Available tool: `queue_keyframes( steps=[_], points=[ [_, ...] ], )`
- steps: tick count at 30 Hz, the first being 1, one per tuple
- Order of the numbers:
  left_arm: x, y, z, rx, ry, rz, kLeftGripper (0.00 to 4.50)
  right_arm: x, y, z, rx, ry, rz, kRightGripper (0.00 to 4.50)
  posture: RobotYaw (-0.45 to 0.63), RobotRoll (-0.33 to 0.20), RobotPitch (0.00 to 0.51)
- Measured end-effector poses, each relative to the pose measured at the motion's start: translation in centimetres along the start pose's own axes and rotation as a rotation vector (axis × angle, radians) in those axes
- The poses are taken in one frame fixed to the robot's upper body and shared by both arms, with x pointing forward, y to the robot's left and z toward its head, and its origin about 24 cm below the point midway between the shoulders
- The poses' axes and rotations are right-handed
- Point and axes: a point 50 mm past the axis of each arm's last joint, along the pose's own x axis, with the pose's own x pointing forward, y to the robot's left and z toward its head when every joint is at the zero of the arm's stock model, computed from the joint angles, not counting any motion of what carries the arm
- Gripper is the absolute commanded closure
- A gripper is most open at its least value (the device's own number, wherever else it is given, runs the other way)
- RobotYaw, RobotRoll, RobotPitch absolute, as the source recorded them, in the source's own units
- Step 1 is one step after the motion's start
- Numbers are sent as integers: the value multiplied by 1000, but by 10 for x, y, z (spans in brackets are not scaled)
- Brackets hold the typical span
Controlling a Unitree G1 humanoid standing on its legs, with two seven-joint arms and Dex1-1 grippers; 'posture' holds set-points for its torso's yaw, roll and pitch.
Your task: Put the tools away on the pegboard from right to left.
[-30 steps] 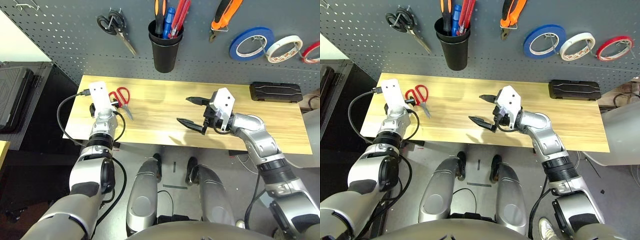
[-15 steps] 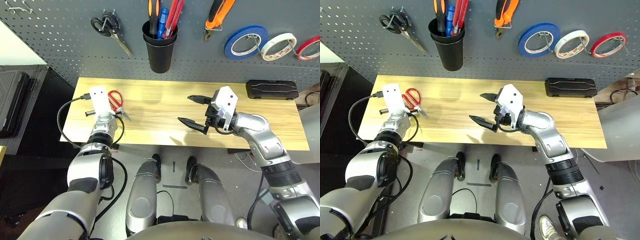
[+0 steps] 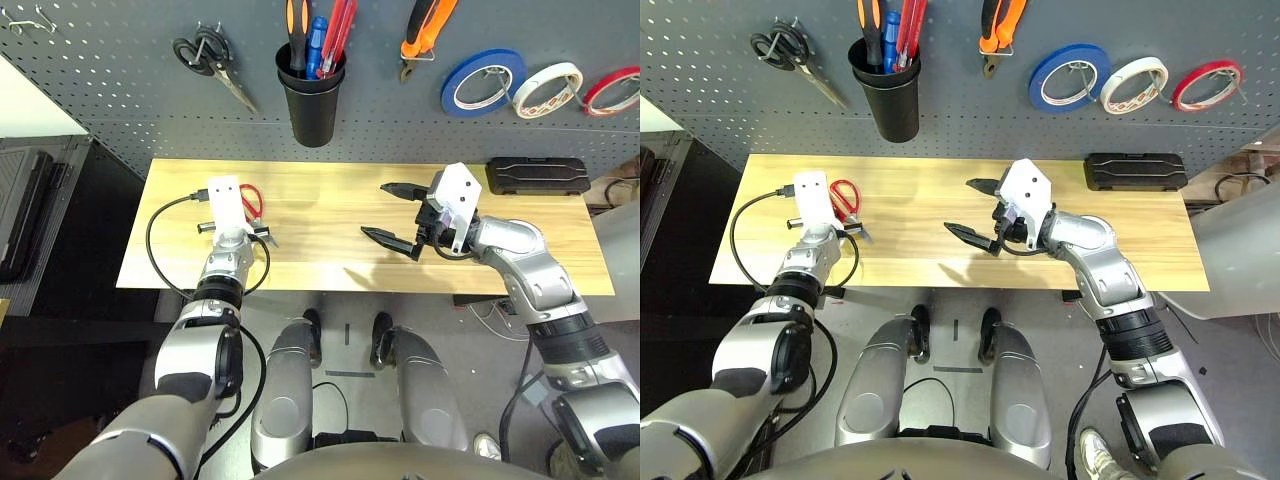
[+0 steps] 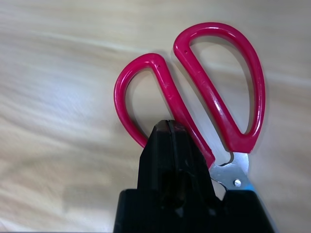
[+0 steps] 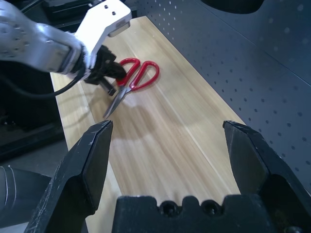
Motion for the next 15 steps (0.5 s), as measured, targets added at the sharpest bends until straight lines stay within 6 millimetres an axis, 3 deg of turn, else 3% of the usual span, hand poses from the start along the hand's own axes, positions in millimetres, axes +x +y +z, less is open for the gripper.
queue_keyframes(
  steps=[9, 12, 15],
  points=[
    [-33, -15, -14, 14, 71, -84, 4475, 1, -6, -2, -9, -1, -2, 0, 140, 0, 310],
    [-42, -13, -12, 8, 81, -88, 3868, 1, -6, -5, -2, 4, -1, 0, 146, 0, 310],
    [-52, -11, 5, -10, 32, -106, 2741, 2, -7, -5, -3, -1, 3, 0, 157, 0, 310]
  ],
)
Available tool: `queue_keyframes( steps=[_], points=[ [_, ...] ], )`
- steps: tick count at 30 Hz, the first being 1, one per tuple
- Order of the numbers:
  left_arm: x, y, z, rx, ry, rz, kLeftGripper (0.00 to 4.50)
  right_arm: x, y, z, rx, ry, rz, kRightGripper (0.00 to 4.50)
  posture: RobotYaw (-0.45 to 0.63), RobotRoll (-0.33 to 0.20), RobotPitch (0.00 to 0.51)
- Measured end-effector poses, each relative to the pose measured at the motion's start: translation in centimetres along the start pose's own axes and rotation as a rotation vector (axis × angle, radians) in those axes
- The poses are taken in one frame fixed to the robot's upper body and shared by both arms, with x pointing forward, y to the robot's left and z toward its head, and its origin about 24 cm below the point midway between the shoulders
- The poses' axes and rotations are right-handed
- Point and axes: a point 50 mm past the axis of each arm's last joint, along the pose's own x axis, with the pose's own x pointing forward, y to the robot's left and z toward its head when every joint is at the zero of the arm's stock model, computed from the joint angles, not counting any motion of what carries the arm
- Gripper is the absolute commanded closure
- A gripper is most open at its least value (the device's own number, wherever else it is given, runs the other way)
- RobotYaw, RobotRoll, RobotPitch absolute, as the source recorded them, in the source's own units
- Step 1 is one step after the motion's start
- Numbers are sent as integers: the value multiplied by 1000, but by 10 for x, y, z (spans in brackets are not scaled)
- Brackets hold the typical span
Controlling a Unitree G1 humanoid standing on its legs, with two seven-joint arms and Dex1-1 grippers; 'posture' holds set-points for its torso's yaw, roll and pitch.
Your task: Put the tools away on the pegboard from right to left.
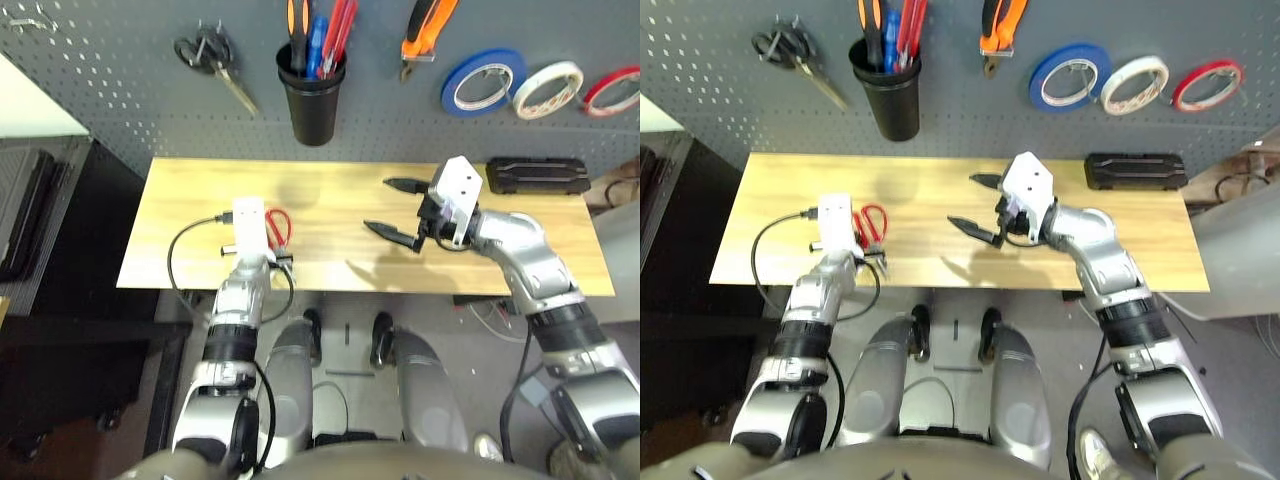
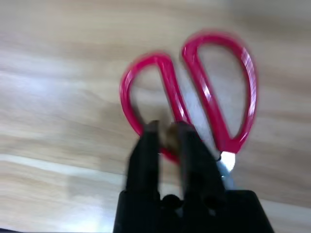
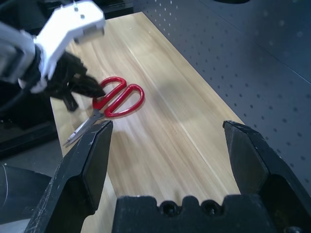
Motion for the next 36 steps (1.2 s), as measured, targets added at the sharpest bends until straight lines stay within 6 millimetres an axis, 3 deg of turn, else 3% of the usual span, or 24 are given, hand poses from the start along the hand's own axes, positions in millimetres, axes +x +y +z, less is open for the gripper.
queue_keyframes(
  steps=[3, 7, 13, 18, 36],
  points=[
    [-9, 5, 14, -11, -45, 3, 1547, 2, 0, 0, 1, -7, 2, 0, 164, 0, 310],
    [-12, 12, 19, -18, -44, 24, 39, 4, 1, -1, 2, -12, 4, 0, 169, 0, 311],
    [-6, 25, 20, 3, -38, 81, 39, 6, 2, -2, 7, -17, 6, 0, 167, 0, 313],
    [8, 30, 4, 25, 18, 109, 39, 5, 3, -1, 5, -19, 24, 0, 158, 0, 317],
    [24, 25, -7, 30, 43, 111, 39, -10, 23, -21, 6, 145, 150, 0, 140, 0, 332]
  ],
)
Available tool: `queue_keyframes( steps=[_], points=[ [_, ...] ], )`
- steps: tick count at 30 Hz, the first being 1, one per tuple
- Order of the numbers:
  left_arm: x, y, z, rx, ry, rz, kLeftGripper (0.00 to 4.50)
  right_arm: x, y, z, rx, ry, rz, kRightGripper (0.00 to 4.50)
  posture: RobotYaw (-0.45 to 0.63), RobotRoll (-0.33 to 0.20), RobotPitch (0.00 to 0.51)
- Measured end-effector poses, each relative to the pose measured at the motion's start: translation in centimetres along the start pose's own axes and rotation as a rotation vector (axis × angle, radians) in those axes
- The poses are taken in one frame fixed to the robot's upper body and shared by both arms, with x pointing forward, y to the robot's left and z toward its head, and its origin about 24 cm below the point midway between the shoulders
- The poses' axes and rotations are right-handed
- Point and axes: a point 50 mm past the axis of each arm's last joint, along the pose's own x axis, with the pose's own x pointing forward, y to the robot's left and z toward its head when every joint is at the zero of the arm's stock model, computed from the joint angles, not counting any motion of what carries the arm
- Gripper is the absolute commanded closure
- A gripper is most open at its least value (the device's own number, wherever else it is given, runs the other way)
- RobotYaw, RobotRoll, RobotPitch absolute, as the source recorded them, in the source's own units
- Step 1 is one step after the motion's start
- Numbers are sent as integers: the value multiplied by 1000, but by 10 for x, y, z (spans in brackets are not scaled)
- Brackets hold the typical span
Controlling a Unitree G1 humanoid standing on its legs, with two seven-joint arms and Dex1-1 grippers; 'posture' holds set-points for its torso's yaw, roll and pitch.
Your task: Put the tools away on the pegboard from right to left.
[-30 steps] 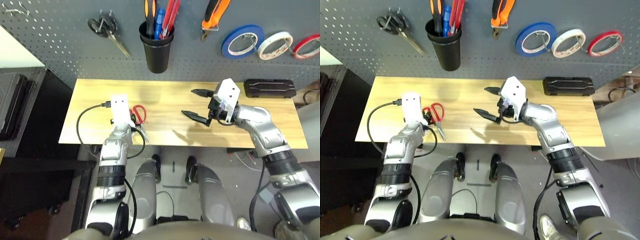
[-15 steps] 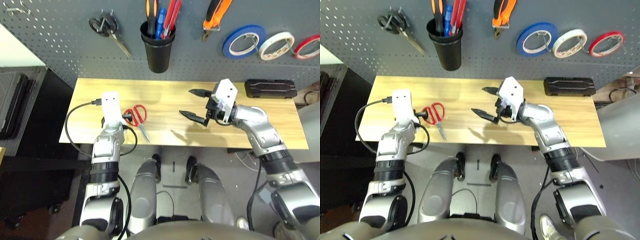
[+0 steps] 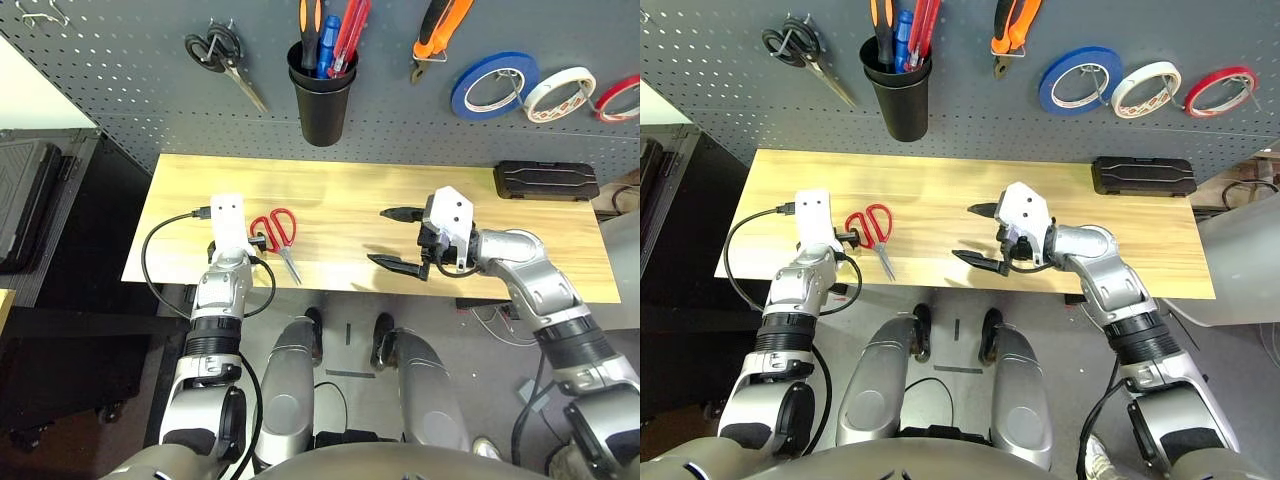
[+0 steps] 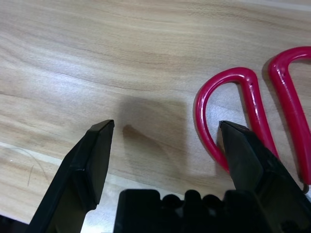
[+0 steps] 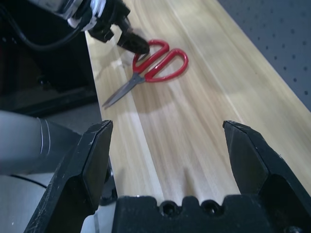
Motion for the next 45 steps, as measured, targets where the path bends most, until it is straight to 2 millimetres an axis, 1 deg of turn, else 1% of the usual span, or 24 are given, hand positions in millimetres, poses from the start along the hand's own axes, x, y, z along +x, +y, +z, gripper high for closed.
queue_keyframes(
  steps=[2, 3, 4, 8, 13, 14, 22, 25, 29, 32, 34, 37, 42, 45],
  points=[
    [1, -2, 0, -1, 5, -11, 39, 1, 1, 1, -3, 2, 6, 0, 139, 0, 332],
    [2, -3, -1, -2, 8, -17, 412, 1, 1, 1, -2, 4, 9, 0, 139, 0, 332],
    [2, -4, -1, -3, 10, -24, 622, 1, 1, 0, 0, 11, 11, 0, 139, 0, 331],
    [2, -8, -2, -8, 14, -47, 2117, -4, 0, -3, -3, 49, 12, 0, 145, 0, 329],
    [2, -9, -2, -9, 11, -52, 4165, -4, 0, -3, -2, 54, 18, 0, 154, 0, 324],
    [2, -8, -1, -11, 9, -52, 4466, -4, 0, -3, -2, 55, 19, 0, 157, 0, 323],
    [2, -3, -1, -59, 7, -35, 4466, -2, -2, -2, -11, 52, 19, 0, 186, 0, 309],
    [-1, 0, 2, -87, -14, -29, 4466, -1, -4, -4, -5, 50, 14, 0, 198, 0, 301],
    [-13, 3, 20, -135, -125, -42, 4466, 5, -9, 2, -29, 6, 2, 0, 216, 0, 284],
    [-25, 7, 31, -149, -232, -71, 4466, 8, -13, 7, -42, -29, -8, 0, 228, 0, 277],
    [-35, 14, 32, -152, -279, -79, 4466, 4, -18, 8, -43, -52, -33, 0, 241, 0, 269],
    [-41, 26, 34, -160, -317, -70, 4466, -2, -23, 10, -40, -83, -65, 0, 256, 0, 262],
    [-55, 43, 55, -185, -448, -79, 4466, -11, -29, 14, -32, -144, -105, 0, 281, 0, 254],
    [-63, 48, 65, -208, -519, -107, 4466, -18, -31, 19, -24, -235, -138, 0, 287, 0, 252]
  ],
)
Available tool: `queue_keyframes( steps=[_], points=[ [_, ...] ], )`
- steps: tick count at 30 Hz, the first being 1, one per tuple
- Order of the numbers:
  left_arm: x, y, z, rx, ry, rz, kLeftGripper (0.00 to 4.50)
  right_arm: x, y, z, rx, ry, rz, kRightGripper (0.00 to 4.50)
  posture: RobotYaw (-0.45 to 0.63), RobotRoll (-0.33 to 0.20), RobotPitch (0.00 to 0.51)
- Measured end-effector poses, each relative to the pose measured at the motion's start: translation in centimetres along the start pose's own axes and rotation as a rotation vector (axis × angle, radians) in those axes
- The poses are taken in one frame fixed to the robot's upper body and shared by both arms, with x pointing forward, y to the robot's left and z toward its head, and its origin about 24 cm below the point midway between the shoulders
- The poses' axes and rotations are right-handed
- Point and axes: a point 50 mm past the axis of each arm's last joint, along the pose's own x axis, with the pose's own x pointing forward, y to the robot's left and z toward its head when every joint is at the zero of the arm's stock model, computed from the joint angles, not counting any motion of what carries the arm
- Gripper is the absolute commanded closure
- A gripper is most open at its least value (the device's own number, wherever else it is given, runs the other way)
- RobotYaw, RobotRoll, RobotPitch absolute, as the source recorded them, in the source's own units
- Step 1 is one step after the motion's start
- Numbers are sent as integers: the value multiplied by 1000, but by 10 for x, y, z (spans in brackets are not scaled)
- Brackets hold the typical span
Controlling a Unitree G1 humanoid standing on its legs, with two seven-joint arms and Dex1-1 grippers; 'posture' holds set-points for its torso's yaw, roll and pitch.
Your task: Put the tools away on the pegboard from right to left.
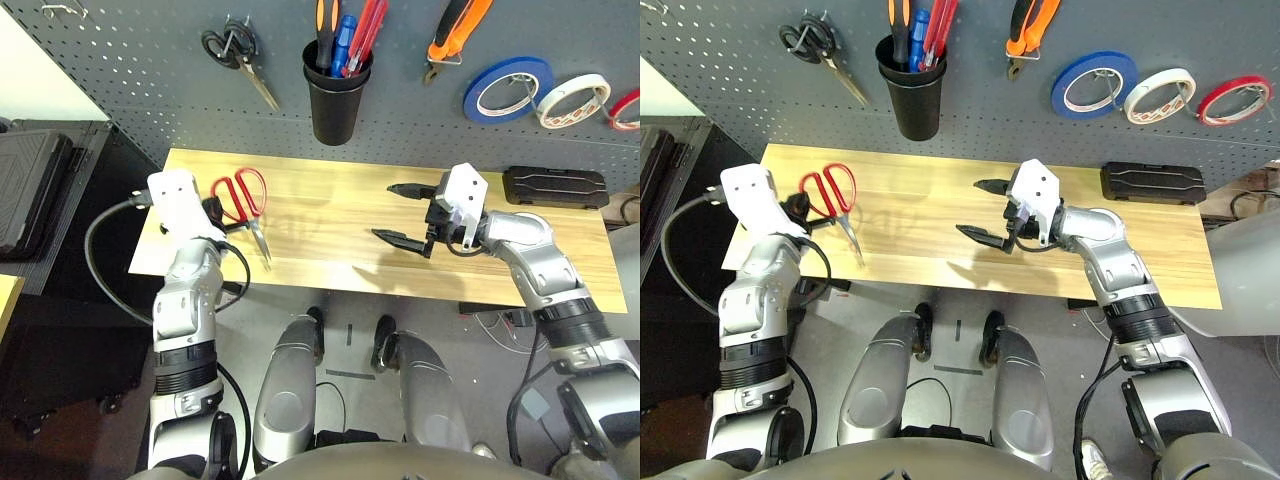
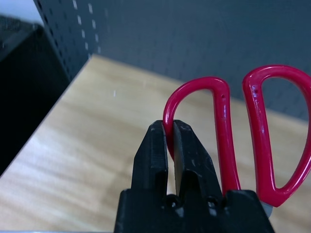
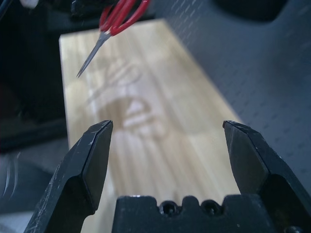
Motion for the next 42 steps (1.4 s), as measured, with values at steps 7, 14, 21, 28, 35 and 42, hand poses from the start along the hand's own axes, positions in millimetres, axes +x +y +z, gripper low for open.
queue_keyframes(
  steps=[7, 14, 21, 28, 35, 42],
  points=[
    [3, 2, 35, -66, -157, -55, 4466, -11, 3, 9, 18, -206, -28, 0, 280, 0, 235],
    [7, 6, 64, -96, -267, -71, 4466, -20, 6, 18, -11, -308, -69, 0, 265, 0, 229],
    [7, -1, 92, -116, -359, -113, 4466, -28, 11, 24, -14, -357, -106, 0, 248, 0, 218],
    [7, -3, 105, -123, -392, -136, 4466, -30, 14, 28, -25, -398, -120, 0, 245, 0, 207],
    [7, -4, 112, -135, -412, -154, 4466, -29, 15, 32, -41, -437, -133, 0, 239, 0, 201],
    [7, -10, 111, -133, -405, -184, 4466, -29, 16, 32, -43, -450, -149, 0, 223, 0, 197]
  ],
)
